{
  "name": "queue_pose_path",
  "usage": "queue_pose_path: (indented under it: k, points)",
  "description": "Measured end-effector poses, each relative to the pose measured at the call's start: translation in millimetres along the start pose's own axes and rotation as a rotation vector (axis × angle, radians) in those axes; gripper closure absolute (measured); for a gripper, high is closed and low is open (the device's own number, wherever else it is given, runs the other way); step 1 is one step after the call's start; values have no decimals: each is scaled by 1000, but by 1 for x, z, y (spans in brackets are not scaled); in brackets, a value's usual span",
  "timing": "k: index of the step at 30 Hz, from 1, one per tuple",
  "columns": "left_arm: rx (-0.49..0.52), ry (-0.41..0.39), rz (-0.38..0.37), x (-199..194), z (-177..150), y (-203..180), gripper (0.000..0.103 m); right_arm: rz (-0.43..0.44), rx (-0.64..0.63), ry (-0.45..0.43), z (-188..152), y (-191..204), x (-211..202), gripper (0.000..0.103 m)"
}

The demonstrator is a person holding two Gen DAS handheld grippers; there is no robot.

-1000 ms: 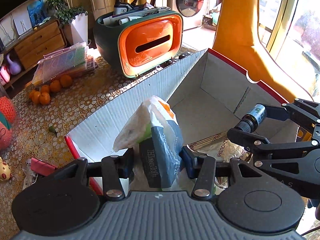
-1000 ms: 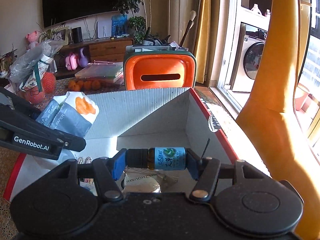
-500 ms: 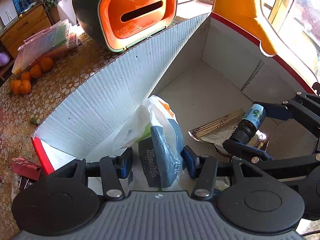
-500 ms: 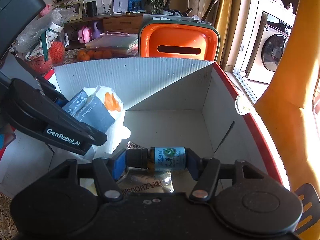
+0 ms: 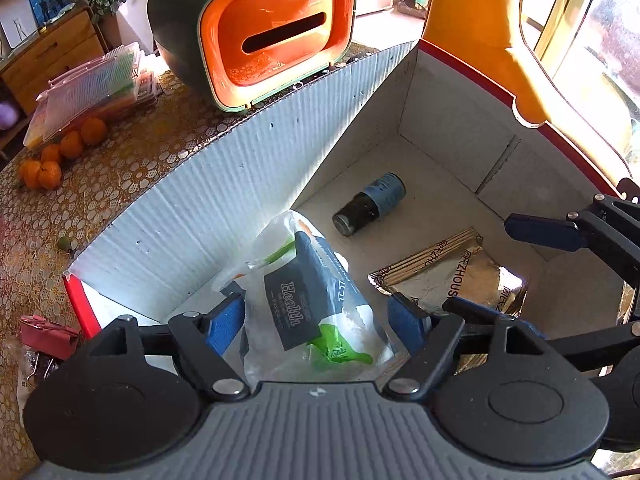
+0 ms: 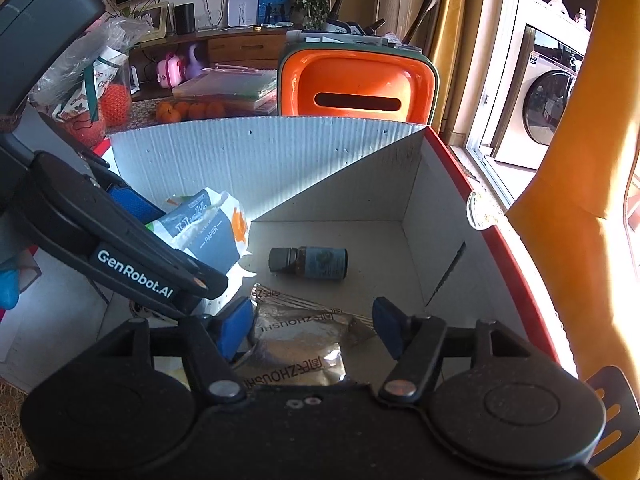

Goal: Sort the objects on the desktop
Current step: 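Lower and open left tool releasing tissue pack while right releases bottle into box, then withdraw both open tools from the red box back over the table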

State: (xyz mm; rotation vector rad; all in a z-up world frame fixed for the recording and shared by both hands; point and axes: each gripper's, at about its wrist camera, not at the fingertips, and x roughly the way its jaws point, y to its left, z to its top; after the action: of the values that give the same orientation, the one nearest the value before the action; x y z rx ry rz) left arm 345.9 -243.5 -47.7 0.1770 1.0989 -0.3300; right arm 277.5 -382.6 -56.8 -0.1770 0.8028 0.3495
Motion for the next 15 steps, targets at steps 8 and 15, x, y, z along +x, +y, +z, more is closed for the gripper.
queue_pose_path:
  k: [8,15]
  points:
    - [-36,-88,-55,-35,-10,0,22,24,-10,-40,-3,6,-28,28]
    - [-68,-171,-88,-79,-30,5,22,43,-5,-88,-3,20,-56,24]
